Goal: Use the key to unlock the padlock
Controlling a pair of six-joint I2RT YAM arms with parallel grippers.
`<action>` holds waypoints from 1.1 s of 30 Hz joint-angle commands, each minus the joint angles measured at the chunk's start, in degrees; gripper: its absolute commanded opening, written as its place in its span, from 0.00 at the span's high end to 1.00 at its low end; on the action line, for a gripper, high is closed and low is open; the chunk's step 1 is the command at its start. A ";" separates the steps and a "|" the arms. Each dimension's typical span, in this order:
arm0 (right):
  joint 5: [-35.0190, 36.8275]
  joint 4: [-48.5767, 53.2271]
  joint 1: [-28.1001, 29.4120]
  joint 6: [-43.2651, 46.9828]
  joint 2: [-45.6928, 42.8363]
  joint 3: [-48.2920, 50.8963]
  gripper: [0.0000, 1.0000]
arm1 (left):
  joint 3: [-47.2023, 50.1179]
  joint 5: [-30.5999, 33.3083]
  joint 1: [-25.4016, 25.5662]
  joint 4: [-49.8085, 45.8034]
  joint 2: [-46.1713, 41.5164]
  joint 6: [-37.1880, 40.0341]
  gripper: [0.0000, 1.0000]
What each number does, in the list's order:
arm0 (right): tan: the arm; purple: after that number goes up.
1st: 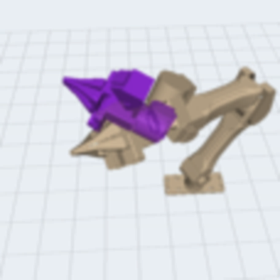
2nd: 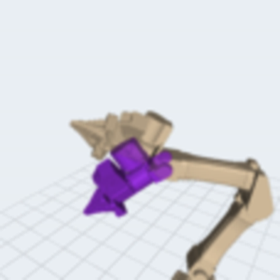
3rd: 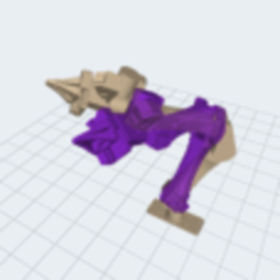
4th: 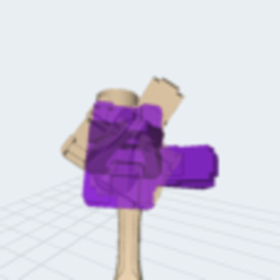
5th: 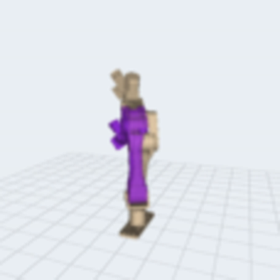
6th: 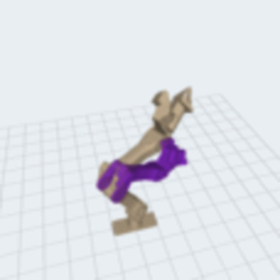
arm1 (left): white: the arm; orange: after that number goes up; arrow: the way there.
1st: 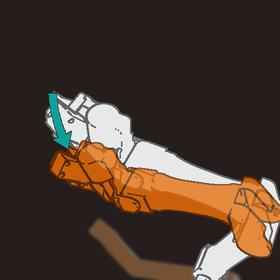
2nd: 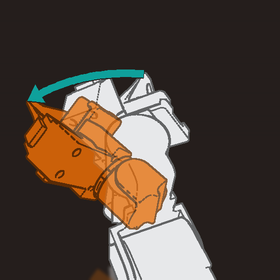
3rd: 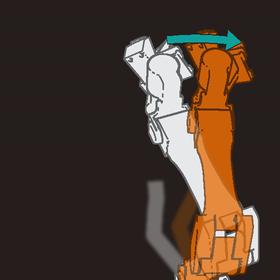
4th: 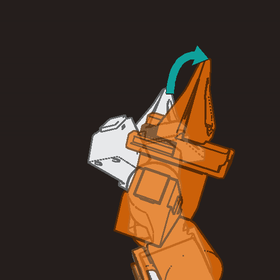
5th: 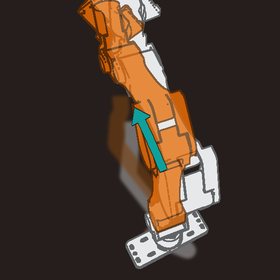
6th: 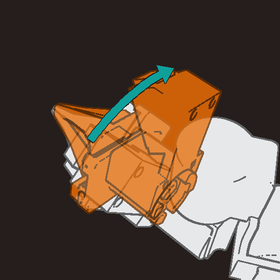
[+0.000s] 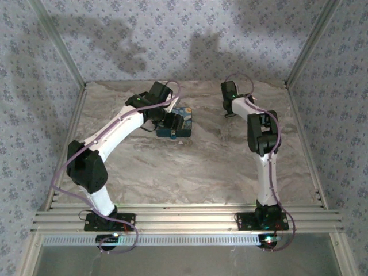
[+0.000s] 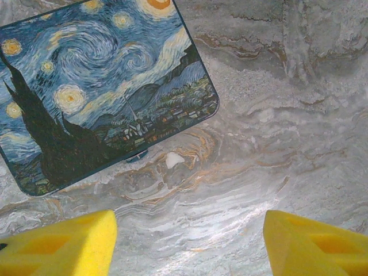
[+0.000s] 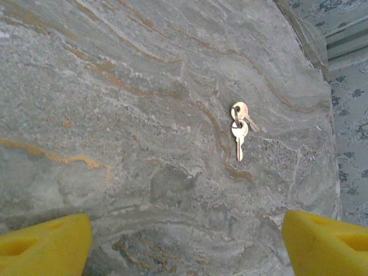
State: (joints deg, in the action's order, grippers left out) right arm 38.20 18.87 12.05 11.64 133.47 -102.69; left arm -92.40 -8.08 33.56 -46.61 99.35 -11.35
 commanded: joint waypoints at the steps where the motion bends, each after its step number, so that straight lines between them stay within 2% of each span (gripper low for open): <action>1: -0.79 3.32 -0.63 -0.53 -4.87 0.09 0.14 | -0.19 -0.10 0.45 -1.12 -1.90 0.72 0.32; 9: -3.62 0.38 -0.19 -2.60 -9.04 8.69 0.16 | 0.28 -0.10 0.99 -1.38 -2.58 1.07 0.31; 12: -0.79 0.06 0.62 -3.47 -8.10 8.87 0.13 | -0.11 -0.68 1.11 -0.86 -2.20 0.81 0.31; 14: 1.35 0.84 1.03 -4.13 -7.56 7.74 0.12 | -0.78 -1.14 1.28 -0.85 -1.59 0.72 0.31; 17: 4.41 5.61 1.22 -11.03 -6.72 4.04 0.07 | -1.76 -1.14 1.65 -0.95 -0.53 0.57 0.31; 19: 5.14 9.34 1.00 -17.51 -5.88 1.03 0.06 | -2.08 -1.22 1.81 -0.51 0.07 0.23 0.31; 21: 5.56 11.56 0.91 -19.80 -3.83 -3.60 0.07 | -2.43 -1.48 1.96 -0.06 0.68 -0.08 0.31; 23: 2.43 17.30 0.79 -25.72 -1.07 -9.57 0.09 | -3.15 -1.68 2.25 -0.40 1.47 -0.16 0.30; 27: -3.54 20.45 -0.63 -29.38 4.16 -19.05 0.12 | -3.59 -1.18 2.71 -1.38 1.73 0.01 0.30; 33: -12.81 22.67 -5.20 -40.80 10.32 -27.60 0.18 | -2.97 -1.05 2.65 -0.94 1.93 -0.07 0.30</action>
State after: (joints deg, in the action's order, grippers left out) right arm 30.65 37.15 9.15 -20.32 140.99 -127.35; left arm -94.15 -8.51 36.01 -46.70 100.64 -11.42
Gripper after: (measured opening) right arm 0.827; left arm 0.699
